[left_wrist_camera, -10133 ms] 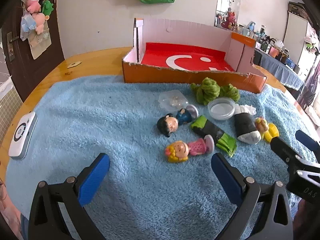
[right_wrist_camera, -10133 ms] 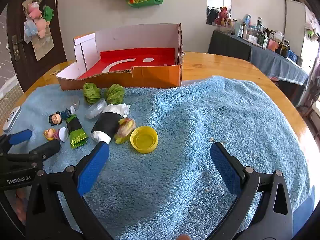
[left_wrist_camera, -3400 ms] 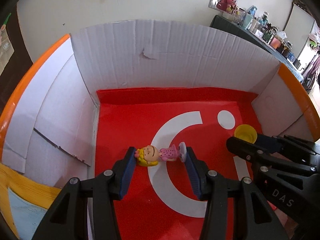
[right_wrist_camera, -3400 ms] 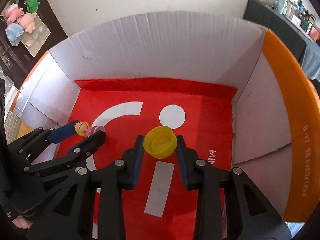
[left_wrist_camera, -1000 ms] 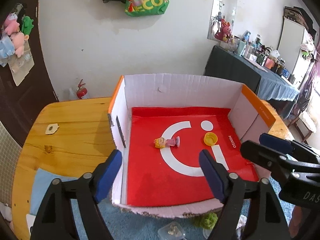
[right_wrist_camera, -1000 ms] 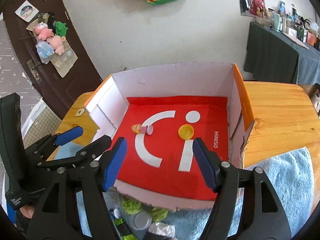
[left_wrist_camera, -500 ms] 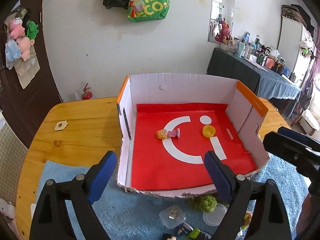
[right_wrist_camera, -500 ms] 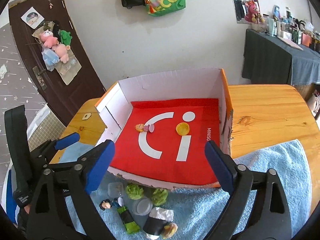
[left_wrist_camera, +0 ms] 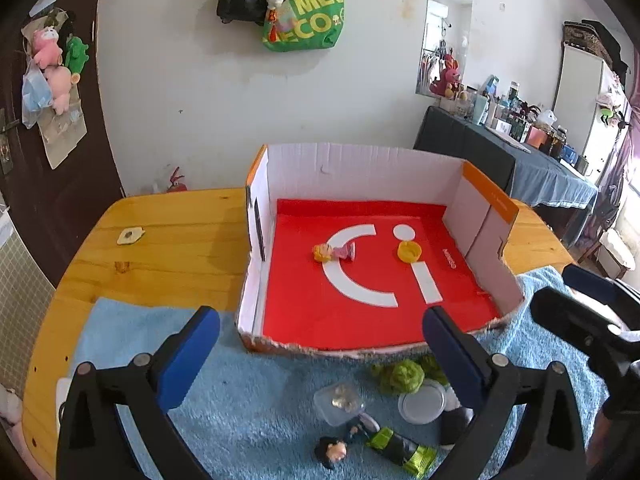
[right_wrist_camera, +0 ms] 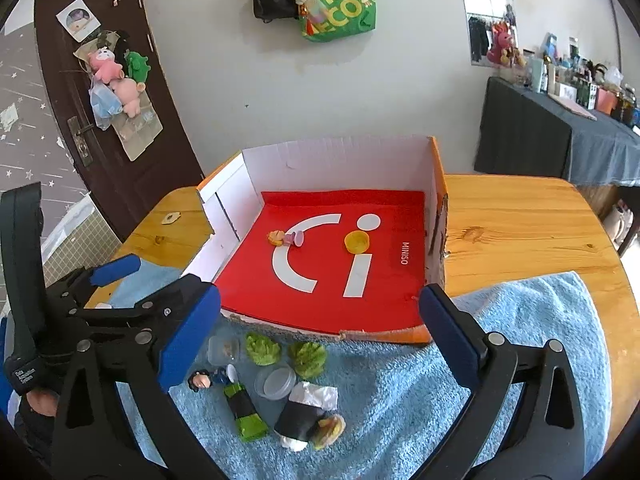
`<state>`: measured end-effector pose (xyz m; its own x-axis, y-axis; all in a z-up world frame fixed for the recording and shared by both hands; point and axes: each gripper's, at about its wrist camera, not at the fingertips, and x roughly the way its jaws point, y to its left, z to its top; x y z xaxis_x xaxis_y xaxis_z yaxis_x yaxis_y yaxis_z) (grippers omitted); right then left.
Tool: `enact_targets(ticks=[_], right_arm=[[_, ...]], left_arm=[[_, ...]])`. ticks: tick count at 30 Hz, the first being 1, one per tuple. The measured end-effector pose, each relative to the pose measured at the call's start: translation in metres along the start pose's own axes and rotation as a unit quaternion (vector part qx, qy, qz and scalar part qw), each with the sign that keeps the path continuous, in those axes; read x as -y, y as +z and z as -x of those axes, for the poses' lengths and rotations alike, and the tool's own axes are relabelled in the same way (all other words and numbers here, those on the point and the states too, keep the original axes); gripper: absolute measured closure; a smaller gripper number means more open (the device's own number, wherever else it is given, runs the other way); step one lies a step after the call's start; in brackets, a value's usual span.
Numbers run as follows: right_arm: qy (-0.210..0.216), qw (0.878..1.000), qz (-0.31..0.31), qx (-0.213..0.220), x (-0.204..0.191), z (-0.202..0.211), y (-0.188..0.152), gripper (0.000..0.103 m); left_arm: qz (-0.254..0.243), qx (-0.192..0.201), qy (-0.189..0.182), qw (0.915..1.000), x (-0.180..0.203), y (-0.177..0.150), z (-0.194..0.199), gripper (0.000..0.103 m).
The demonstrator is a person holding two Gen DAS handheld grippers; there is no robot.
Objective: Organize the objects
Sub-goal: 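Withdraw both open tools from the box back over the towel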
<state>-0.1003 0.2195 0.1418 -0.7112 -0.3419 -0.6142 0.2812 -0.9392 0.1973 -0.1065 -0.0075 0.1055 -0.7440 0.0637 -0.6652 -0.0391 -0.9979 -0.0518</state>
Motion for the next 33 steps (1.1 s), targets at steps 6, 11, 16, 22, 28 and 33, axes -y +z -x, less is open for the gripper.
enact_targets(ticks=[6,11,16,22,28,33], right_arm=[[-0.006,1.000,0.007,0.008,-0.003,0.006,-0.011,0.001],[-0.023,0.999,0.024,0.015,-0.007,0.008,-0.020,0.001],[-0.039,0.998,0.039,0.022,-0.010,0.012,-0.028,0.001],[-0.063,0.997,0.049,0.020,-0.011,0.012,-0.041,0.001],[-0.076,0.996,0.047,0.016,-0.009,0.013,-0.053,0.001],[-0.080,0.996,0.046,0.013,-0.008,0.013,-0.061,0.001]], left_arm=[[0.010,-0.008,0.003,0.9999,-0.005,-0.015,0.000,0.000],[0.016,-0.012,0.002,0.9998,-0.008,-0.024,0.001,0.000],[0.015,-0.012,-0.003,0.9998,-0.006,-0.032,0.004,0.000],[0.012,-0.016,-0.008,0.9998,-0.003,-0.043,0.005,0.000],[0.018,-0.019,-0.010,0.9996,-0.006,-0.054,0.006,0.000],[0.021,-0.022,-0.011,0.9995,-0.008,-0.061,0.005,0.000]])
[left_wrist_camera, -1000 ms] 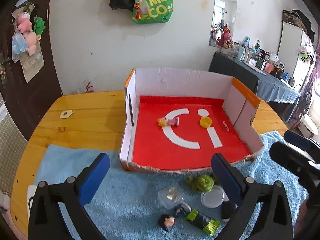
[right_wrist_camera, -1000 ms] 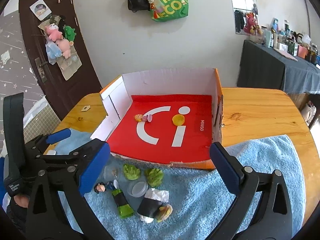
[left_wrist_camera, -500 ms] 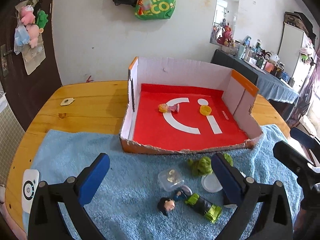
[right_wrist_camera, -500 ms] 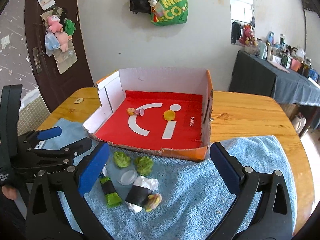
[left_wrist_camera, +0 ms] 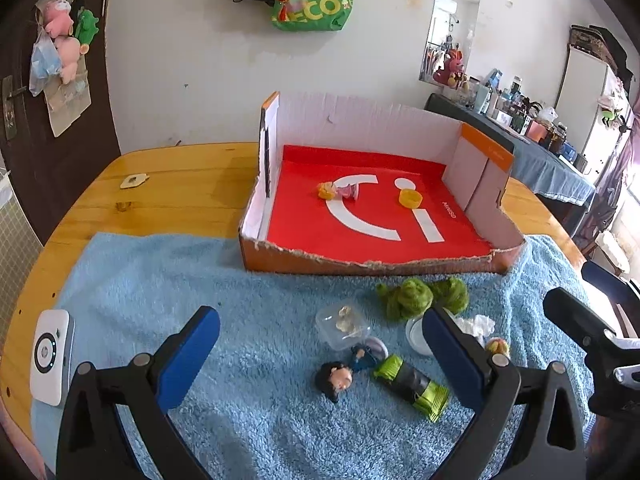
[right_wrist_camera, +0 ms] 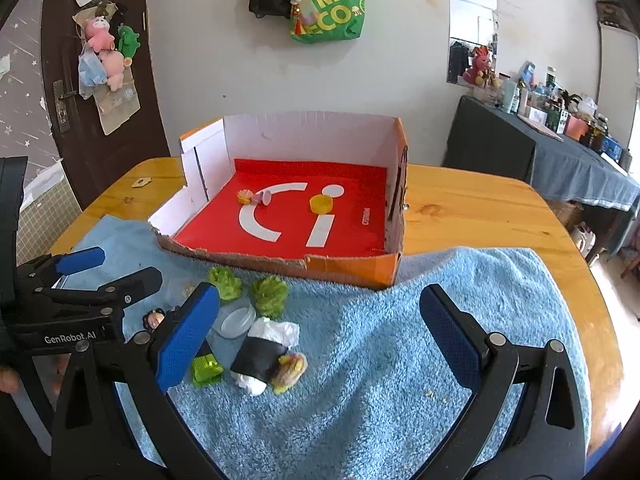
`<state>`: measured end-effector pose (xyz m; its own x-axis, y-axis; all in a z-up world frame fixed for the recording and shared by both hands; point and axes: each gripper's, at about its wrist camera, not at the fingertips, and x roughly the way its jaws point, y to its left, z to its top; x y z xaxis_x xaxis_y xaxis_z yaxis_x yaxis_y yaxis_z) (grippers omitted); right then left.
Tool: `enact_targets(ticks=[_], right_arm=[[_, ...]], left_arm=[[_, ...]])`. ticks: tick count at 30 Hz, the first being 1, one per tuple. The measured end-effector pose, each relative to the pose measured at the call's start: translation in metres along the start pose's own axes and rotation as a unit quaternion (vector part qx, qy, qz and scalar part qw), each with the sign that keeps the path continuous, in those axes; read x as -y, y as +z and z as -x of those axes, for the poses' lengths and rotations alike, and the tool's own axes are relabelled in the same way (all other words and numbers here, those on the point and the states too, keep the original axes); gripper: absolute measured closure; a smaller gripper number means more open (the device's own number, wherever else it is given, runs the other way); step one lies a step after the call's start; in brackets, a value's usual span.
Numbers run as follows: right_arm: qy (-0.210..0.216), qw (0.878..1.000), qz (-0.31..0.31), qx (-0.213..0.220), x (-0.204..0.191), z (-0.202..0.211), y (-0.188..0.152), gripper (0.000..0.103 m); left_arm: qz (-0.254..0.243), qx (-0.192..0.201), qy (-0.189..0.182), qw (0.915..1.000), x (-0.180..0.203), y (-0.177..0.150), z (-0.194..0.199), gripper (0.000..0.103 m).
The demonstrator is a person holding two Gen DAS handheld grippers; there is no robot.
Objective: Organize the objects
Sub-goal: 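Withdraw both open tools from the box back over the towel, then grasp the dark-haired boy figurine with left tool while right tool grasps the small yellow figurine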
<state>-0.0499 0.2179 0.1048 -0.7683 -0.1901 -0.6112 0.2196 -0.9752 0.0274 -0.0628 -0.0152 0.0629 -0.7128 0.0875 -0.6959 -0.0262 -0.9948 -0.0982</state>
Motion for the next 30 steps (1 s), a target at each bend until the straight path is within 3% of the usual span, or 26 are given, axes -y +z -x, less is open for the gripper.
enact_targets(ticks=[14,20,22,30], right_arm=[[-0.007,1.000,0.007,-0.022,-0.005,-0.008,-0.024,0.003],[-0.005,0.999,-0.002,-0.036,0.000,-0.014,-0.031,0.023],[-0.004,0.999,-0.005,-0.043,0.002,-0.016,-0.034,0.034],[0.009,0.997,-0.011,-0.071,0.004,-0.026,-0.043,0.056]], left_arm=[[-0.007,-0.002,0.003,1.0000,-0.001,-0.017,-0.005,0.000],[-0.006,-0.007,-0.004,0.9999,-0.001,-0.022,-0.009,0.009],[-0.008,-0.011,-0.007,0.9999,-0.001,-0.023,-0.010,0.012],[-0.005,-0.026,-0.031,0.9992,-0.003,-0.029,-0.019,0.039]])
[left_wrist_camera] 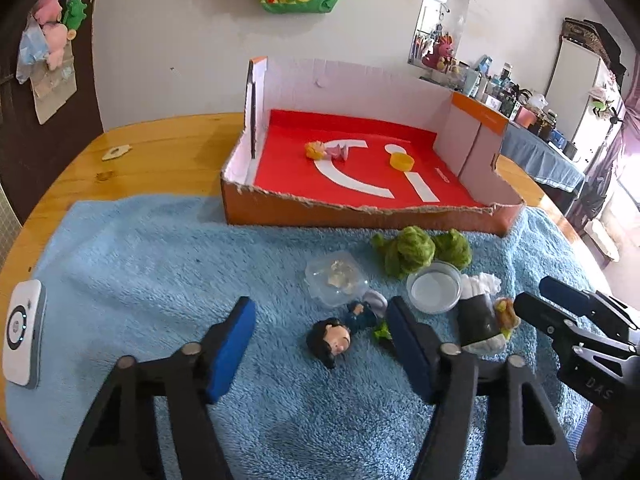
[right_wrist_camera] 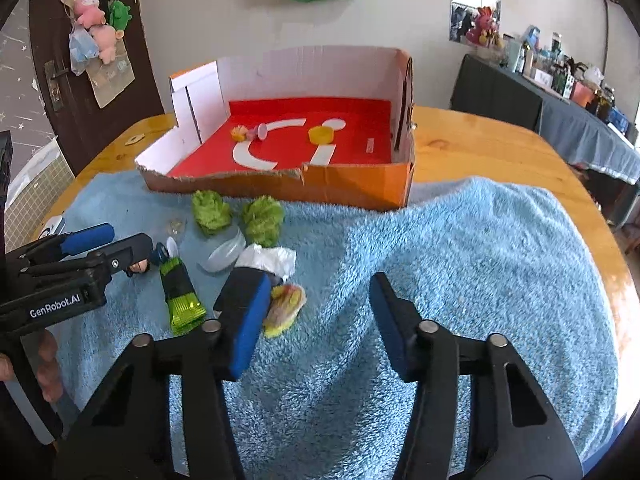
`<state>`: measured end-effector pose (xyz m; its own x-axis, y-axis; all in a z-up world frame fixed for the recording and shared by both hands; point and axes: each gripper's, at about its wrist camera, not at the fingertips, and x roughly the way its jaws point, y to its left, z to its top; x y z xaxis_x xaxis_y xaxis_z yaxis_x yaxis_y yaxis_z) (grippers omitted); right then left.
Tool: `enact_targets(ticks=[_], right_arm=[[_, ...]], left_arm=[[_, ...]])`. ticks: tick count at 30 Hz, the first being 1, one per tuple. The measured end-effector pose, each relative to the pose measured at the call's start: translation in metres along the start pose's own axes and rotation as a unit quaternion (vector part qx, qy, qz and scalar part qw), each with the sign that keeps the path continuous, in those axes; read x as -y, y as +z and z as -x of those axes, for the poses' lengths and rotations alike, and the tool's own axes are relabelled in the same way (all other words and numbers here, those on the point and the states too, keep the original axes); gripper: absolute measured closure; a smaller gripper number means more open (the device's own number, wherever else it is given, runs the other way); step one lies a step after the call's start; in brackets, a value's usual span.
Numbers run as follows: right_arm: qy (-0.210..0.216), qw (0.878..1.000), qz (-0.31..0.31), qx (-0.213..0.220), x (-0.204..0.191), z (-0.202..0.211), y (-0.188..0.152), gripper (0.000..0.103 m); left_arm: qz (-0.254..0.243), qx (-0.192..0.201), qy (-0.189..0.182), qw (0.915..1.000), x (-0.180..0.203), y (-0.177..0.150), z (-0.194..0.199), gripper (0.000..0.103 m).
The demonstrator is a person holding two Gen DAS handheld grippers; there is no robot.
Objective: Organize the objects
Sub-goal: 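Grasp the dark-haired boy figurine with left tool while right tool grasps the small yellow figurine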
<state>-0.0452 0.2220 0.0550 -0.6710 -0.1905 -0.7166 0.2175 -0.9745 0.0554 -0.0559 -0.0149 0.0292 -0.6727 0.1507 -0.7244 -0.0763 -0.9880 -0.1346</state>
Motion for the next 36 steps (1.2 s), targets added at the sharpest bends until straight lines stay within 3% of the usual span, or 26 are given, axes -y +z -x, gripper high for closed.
enact_targets(ticks=[3,8,10,22,27,36], right_arm=[[0.007,1.000,-0.001,-0.010,0.000,-0.005,-0.003,0.062],[0.015,1.000,0.001,-0.020,-0.003,-0.011,-0.006,0.063],[0.017,1.000,0.002,-0.023,-0.005,-0.013,-0.007,0.069],[0.043,0.998,-0.002,-0.038,-0.010,-0.018,-0.008,0.079],[0.051,0.998,0.001,-0.044,-0.013,-0.021,-0.010,0.088],[0.057,0.997,-0.005,-0.042,-0.011,-0.018,-0.009,0.089]], left_arm=[[-0.001,-0.002,-0.002,1.0000,-0.002,-0.003,-0.003,0.043],[0.000,-0.007,-0.004,1.0000,-0.005,-0.006,-0.005,0.048],[0.001,-0.009,-0.005,0.9999,-0.006,-0.008,-0.006,0.049],[-0.014,-0.015,-0.008,0.9998,0.002,-0.013,-0.011,0.055],[-0.015,-0.016,-0.011,0.9997,0.003,-0.010,-0.014,0.072],[-0.011,-0.010,-0.025,0.9996,0.005,-0.010,-0.012,0.079]])
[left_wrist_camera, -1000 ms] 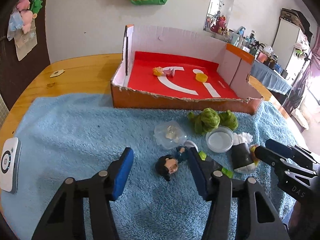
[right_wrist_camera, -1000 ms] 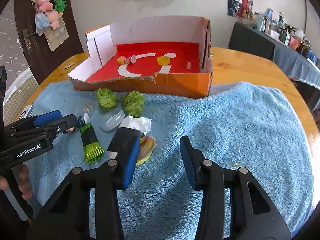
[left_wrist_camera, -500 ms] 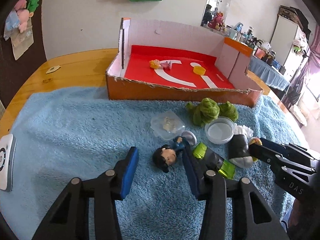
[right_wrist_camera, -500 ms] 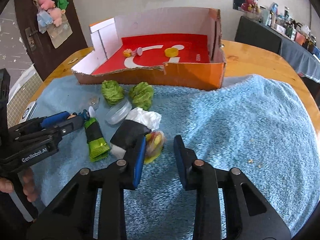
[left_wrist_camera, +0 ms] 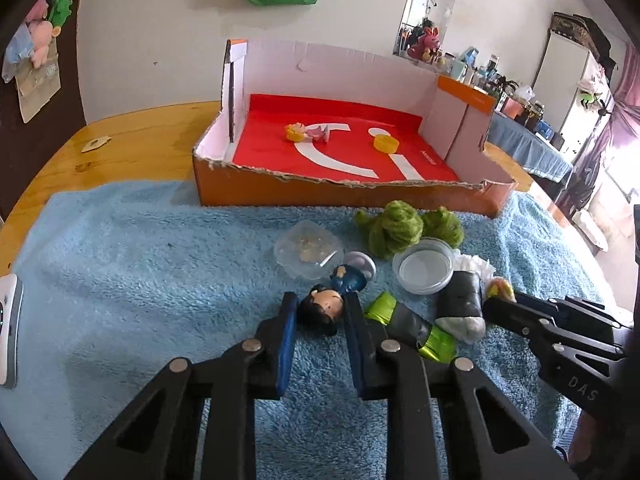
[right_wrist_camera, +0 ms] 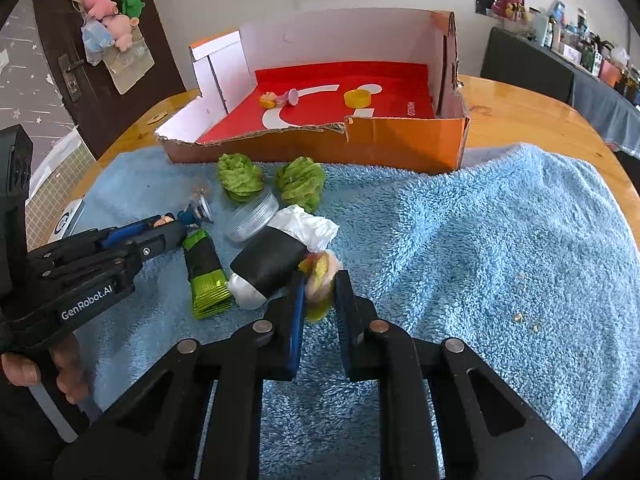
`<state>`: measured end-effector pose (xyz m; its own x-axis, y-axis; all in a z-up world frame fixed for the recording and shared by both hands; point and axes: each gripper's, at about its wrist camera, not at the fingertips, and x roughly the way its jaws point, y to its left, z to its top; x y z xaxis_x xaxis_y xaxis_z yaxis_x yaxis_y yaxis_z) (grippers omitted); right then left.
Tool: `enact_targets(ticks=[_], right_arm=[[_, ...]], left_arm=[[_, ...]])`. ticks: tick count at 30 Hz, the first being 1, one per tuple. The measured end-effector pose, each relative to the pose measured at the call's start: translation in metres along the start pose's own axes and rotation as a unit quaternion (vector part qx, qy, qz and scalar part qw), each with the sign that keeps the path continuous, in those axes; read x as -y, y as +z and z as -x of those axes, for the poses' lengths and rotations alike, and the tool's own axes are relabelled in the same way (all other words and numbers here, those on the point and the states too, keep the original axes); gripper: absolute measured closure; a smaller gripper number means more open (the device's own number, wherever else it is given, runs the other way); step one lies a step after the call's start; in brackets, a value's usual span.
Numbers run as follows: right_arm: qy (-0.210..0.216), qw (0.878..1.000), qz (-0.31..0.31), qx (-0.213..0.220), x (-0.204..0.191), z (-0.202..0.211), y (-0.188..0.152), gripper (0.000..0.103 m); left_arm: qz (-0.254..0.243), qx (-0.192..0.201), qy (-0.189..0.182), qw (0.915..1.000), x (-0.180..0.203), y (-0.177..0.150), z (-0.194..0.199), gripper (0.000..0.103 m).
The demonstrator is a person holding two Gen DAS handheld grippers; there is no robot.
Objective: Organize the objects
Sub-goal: 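Grasp the dark-haired boy figurine with left tool while right tool grasps the small yellow figurine, then lift the boy figurine with left tool while right tool carries the yellow figurine toward the box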
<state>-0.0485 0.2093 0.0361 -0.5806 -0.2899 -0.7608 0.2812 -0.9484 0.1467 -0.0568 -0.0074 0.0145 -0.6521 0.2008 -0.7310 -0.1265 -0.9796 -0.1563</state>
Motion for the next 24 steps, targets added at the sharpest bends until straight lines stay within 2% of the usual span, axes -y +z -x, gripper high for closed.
enact_targets(ticks=[24], right_arm=[[0.017,1.000,0.008,0.025,-0.012,0.020,0.009,0.089]], left_arm=[[0.008,0.032,-0.017,0.9993,0.006,0.001,0.030,0.079]])
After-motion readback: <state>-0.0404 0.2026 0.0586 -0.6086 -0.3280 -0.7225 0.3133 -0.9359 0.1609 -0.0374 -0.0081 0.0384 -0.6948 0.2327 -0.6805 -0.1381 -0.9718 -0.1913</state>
